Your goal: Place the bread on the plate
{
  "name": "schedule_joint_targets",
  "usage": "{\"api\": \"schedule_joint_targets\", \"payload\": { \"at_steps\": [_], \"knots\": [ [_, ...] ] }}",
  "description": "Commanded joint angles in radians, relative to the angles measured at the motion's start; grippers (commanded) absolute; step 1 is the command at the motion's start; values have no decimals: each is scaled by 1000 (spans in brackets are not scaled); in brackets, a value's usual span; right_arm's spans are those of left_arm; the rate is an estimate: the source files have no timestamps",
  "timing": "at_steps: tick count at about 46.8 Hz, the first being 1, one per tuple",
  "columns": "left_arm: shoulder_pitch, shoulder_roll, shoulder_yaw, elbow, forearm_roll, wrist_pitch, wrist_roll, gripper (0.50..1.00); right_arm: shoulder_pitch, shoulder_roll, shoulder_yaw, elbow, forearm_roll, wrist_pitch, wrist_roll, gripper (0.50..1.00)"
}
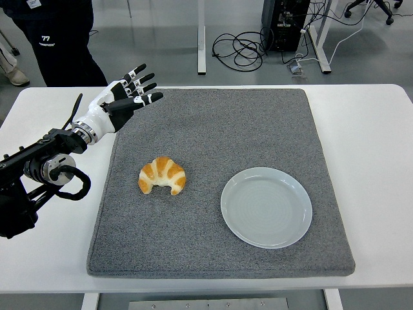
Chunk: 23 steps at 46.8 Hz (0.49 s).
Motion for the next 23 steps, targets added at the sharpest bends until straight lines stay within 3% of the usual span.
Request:
{"api": "schedule_joint_targets", "payload": {
  "at_steps": [1, 23],
  "knots": [
    [-1, 0, 0, 0, 0, 0, -2, 971, 0, 0, 0, 0, 1, 0, 0, 1000],
    [-1, 3, -8, 0, -5, 8, 0, 971, 0, 0, 0, 0, 1, 0, 0, 1000]
  ]
}}
